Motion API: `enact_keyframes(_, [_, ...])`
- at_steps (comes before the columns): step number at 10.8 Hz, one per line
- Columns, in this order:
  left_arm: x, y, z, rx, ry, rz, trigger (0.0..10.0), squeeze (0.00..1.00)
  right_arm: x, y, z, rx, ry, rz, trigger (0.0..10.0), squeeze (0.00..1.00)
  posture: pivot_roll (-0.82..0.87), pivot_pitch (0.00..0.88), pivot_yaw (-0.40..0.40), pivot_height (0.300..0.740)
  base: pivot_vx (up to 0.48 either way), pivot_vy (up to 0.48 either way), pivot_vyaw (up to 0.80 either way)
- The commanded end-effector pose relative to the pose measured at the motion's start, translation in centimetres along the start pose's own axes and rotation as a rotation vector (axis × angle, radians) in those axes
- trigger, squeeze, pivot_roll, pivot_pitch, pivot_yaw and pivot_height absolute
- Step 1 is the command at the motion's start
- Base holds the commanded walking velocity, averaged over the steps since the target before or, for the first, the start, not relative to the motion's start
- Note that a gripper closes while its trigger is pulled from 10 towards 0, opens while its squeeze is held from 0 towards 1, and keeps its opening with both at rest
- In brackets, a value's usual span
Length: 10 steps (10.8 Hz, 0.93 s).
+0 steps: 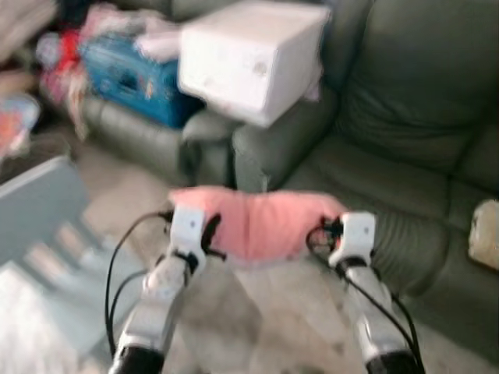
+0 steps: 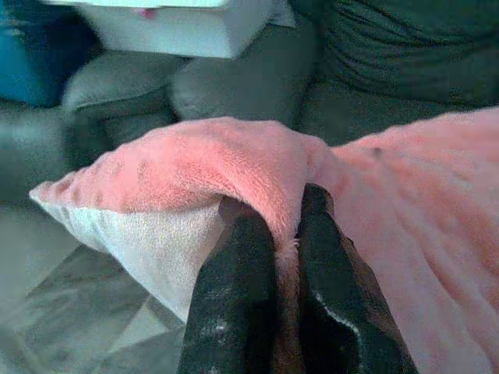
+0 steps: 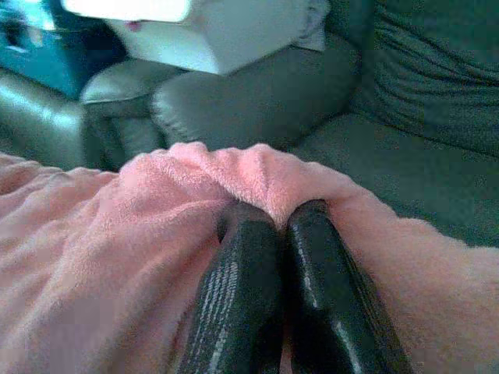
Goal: Move the pillow to the sofa
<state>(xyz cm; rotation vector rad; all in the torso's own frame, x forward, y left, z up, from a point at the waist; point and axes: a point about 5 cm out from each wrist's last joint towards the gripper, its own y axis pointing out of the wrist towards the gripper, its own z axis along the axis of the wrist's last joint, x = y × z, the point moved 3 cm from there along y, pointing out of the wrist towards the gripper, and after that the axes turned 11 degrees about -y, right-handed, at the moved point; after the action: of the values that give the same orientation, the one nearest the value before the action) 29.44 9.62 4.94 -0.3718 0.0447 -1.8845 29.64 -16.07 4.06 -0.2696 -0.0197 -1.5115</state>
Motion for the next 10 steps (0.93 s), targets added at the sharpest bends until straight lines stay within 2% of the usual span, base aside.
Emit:
enact_keyframes(1, [1.5, 0.5, 0.6, 0.019, 0.002, -0.054, 10.0, 0.00, 1.0, 0.0, 0.3, 0.011, -0.014, -0.025, 10.0, 0.00, -0.03, 0.000, 0.013, 0.740, 0.364, 0.000, -0.80])
enact_keyframes(5, [1.1, 0.3, 0.2, 0.005, 0.014, -0.044, 10.0, 0.00, 0.9, -0.2, 0.1, 0.007, -0.011, -0.029, 10.0, 0.00, -0.04, 0.000, 0.019, 0.740, 0.347, 0.000, -0.80])
enact_keyframes(6, [0.4, -0.1, -0.3, -0.011, 0.016, -0.026, 10.0, 0.00, 0.9, -0.4, 0.0, 0.002, -0.008, -0.031, 10.0, 0.00, -0.04, 0.000, 0.020, 0.740, 0.330, 0.000, -0.80])
enact_keyframes(9, [0.3, -0.2, -0.3, -0.014, 0.019, -0.019, 10.0, 0.00, 0.6, -0.3, 0.0, 0.002, -0.004, -0.027, 10.0, 0.00, -0.03, 0.000, 0.019, 0.740, 0.322, 0.000, -0.80])
enact_keyframes(10, [0.1, -0.2, -0.3, -0.018, 0.020, -0.007, 10.0, 0.00, 0.5, -0.2, 0.1, 0.005, -0.003, -0.026, 10.0, 0.00, -0.03, 0.000, 0.019, 0.740, 0.000, 0.000, -0.49])
